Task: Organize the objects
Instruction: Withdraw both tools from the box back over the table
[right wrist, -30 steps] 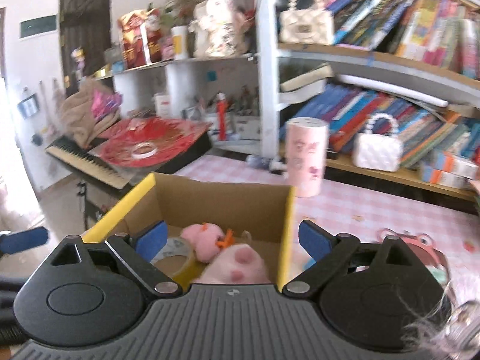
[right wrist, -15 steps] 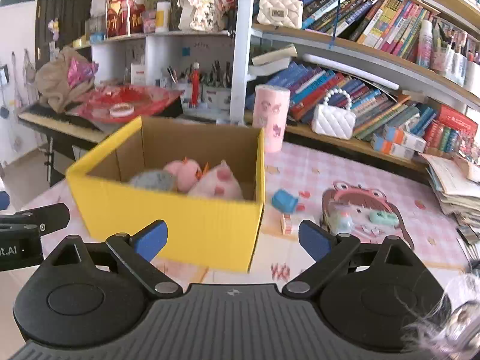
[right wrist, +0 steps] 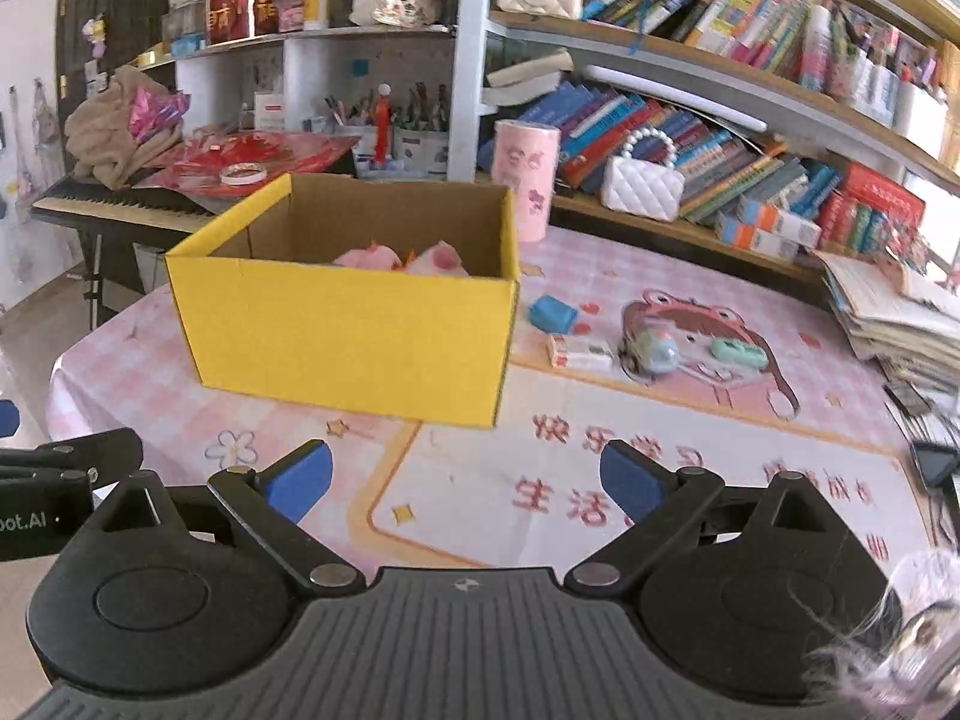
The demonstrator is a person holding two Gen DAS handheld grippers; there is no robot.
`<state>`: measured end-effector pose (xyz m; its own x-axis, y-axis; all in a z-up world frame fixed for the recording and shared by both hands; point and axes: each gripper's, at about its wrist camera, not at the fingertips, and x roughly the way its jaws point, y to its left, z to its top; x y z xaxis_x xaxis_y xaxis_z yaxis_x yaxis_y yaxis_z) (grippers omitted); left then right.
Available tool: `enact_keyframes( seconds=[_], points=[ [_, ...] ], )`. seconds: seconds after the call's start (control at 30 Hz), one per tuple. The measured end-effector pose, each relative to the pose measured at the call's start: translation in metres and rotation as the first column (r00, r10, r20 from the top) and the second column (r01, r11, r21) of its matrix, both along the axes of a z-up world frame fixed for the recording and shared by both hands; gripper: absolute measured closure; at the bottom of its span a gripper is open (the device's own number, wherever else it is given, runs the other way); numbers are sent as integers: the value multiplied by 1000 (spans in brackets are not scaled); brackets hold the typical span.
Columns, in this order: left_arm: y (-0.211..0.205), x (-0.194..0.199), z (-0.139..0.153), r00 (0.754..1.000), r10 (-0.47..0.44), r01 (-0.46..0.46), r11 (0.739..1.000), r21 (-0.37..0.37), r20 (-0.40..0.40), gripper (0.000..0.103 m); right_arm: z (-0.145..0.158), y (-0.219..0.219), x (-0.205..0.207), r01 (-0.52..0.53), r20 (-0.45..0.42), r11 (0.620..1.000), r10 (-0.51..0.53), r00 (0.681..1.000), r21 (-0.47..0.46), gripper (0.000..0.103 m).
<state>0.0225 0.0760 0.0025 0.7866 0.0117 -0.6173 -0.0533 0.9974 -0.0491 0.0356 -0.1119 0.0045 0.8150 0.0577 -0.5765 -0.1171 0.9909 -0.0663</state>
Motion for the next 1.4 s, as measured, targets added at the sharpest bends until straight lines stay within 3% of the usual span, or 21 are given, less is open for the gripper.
enact_keyframes(
  seconds=[0.33, 0.8, 1.4],
  points=[
    [-15, -18, -3, 996, -83, 83, 997, -3, -9, 7, 0, -15, -32, 66, 2, 998, -66, 998, 4, 6],
    [-44, -12, -4, 984, -177, 177, 984, -27, -22, 7, 1, -44, -48, 173, 0, 985, -173, 985, -13, 5],
    [-128, 25, -11, 941, -335, 333, 942, -34, -52, 7, -6, -124, -40, 337, -29, 941, -338, 941, -17, 5]
  ],
)
